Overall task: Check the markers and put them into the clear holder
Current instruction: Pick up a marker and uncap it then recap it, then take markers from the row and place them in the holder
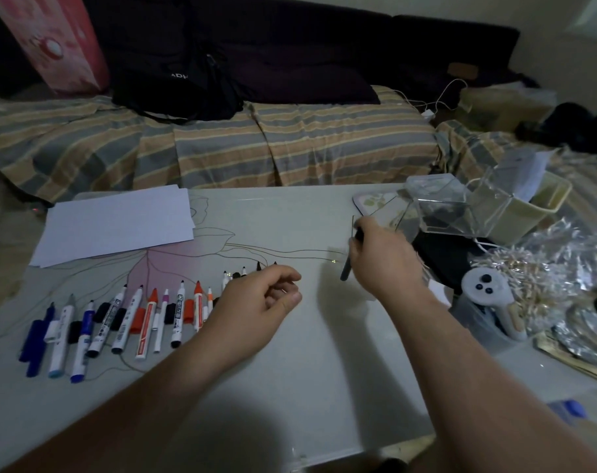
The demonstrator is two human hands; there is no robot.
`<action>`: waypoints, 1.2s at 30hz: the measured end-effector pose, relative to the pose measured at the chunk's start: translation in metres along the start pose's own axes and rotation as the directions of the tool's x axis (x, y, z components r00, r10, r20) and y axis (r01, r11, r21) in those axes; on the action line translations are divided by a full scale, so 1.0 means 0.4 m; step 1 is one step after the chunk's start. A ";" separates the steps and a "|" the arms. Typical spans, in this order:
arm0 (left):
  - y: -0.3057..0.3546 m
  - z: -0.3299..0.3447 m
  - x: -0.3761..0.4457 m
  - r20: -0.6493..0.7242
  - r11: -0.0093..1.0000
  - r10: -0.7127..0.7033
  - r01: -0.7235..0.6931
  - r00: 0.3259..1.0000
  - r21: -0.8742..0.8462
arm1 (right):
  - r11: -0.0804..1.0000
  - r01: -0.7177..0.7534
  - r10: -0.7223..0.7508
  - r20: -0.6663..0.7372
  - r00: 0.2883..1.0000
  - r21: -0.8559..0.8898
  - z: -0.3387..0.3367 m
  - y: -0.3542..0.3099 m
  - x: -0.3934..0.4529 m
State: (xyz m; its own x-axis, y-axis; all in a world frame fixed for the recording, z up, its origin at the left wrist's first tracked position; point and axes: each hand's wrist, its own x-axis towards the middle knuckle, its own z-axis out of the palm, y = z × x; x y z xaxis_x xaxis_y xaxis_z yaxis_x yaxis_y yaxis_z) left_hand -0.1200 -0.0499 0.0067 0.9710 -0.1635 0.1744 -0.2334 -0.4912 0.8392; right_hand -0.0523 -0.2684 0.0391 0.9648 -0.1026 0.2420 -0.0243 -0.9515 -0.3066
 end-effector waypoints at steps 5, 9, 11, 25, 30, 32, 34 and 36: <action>-0.016 -0.003 0.002 -0.025 1.000 -0.001 0.001 1.000 -0.017 | 0.992 0.006 0.008 0.110 0.994 -0.127 0.034 -0.013 0.000; -0.026 -0.008 -0.003 -0.006 1.000 -0.007 0.007 1.000 0.008 | 0.992 0.001 0.011 0.102 0.995 -0.125 0.029 0.002 0.007; -0.032 -0.013 -0.006 0.016 0.999 -0.011 0.010 1.000 0.038 | 0.995 0.048 -0.035 0.149 0.988 -0.085 0.022 0.018 0.008; -0.058 -0.050 0.010 0.037 0.973 -0.058 0.048 0.998 0.225 | 0.991 -0.001 0.020 0.146 0.989 -0.133 -0.002 0.051 0.003; -0.087 -0.072 0.019 0.010 0.954 -0.128 0.121 0.992 0.274 | 0.974 -0.031 0.081 0.214 0.974 -0.226 -0.003 0.021 -0.002; -0.097 -0.076 0.022 -0.007 0.947 -0.142 0.138 0.990 0.291 | 0.958 -0.042 0.090 0.162 0.983 -0.283 -0.021 0.007 -0.004; -0.113 -0.075 0.030 -0.022 0.939 -0.157 0.156 0.987 0.307 | 0.963 -0.042 0.045 0.004 0.999 -0.266 -0.040 -0.017 -0.010; -0.130 -0.070 0.041 -0.033 0.936 -0.156 0.158 0.987 0.316 | 0.987 0.075 -0.093 -0.119 0.989 -0.144 -0.028 -0.057 -0.025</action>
State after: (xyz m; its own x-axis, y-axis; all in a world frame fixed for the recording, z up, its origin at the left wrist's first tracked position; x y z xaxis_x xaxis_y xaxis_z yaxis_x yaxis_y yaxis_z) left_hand -0.0907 -0.0031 -0.0197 0.9967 -0.0569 0.0579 -0.0809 -0.7555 0.6502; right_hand -0.0642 -0.2490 0.0542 0.9248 -0.0477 0.3773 0.0109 -0.9883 -0.1519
